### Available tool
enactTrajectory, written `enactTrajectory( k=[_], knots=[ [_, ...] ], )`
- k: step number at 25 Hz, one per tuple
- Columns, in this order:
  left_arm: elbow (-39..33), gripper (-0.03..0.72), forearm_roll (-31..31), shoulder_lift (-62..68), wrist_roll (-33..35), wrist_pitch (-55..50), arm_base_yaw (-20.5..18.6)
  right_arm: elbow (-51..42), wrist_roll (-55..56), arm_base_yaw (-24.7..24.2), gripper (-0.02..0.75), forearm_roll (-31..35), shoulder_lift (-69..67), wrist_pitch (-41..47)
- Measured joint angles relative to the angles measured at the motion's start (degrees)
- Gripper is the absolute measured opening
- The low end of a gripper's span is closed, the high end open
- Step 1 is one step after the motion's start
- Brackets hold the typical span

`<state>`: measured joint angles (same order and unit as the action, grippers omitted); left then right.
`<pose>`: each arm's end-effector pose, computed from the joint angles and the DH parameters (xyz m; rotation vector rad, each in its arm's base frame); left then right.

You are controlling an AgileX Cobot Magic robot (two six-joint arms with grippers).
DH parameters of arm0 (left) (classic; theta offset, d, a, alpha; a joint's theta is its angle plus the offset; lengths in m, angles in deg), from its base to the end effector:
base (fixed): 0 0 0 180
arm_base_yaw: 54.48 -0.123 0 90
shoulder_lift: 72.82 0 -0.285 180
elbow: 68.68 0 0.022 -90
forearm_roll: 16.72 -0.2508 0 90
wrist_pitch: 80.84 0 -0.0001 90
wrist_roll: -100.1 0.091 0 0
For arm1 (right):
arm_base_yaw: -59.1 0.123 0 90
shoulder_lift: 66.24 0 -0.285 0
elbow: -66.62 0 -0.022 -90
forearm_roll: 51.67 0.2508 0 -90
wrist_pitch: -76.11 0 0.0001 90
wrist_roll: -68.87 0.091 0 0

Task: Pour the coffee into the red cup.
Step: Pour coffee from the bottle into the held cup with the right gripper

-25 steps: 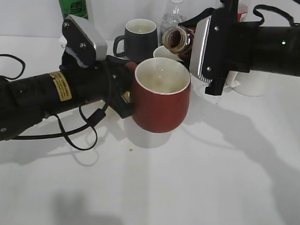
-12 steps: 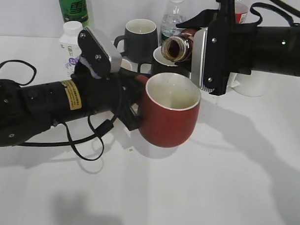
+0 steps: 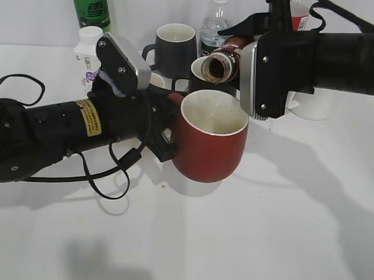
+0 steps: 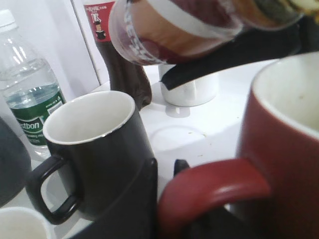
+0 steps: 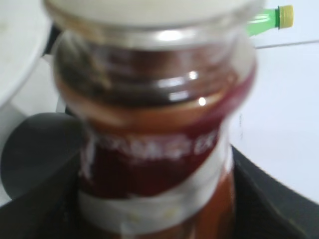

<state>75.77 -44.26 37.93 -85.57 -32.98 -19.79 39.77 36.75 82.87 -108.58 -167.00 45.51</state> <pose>0.2635 -0.2203 0.1754 0.9631 1.5226 -0.5746 0.2981 0.1736 0.2395 -1.6914 0.8493 -0.3098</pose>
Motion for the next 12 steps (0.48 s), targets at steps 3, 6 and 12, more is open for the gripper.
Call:
enactTrajectory(
  k=[3,6,12],
  knots=[
    [0.0,0.069,0.0,0.0,0.0,0.0,0.0,0.0,-1.3,0.0,0.501,0.0,0.0,0.0],
    [0.0,0.069,0.0,0.0,0.0,0.0,0.0,0.0,-2.3,0.0,0.501,0.0,0.0,0.0],
    [0.0,0.069,0.0,0.0,0.0,0.0,0.0,0.0,-4.7,0.0,0.501,0.0,0.0,0.0]
  ],
)
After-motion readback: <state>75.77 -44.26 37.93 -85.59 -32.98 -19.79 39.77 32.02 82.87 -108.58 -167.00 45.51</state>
